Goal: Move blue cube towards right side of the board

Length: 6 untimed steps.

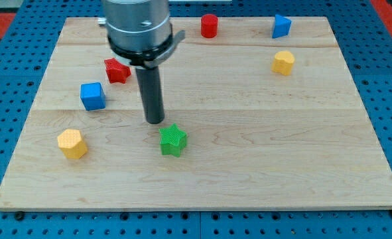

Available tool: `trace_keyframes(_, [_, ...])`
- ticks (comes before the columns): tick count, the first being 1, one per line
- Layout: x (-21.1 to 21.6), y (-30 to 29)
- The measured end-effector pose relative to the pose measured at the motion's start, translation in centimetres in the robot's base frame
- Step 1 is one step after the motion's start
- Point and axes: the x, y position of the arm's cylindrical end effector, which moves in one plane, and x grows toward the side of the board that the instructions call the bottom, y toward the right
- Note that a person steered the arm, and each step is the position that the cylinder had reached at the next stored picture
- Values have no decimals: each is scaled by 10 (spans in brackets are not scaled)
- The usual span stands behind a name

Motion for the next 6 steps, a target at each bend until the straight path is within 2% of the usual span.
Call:
trace_keyframes(1, [2,-28])
trace_keyframes(2, [5,-115])
trace_keyframes(3, [-22,-165])
trace_keyframes(4, [-55,-145])
trace_keyframes(6, [-47,42])
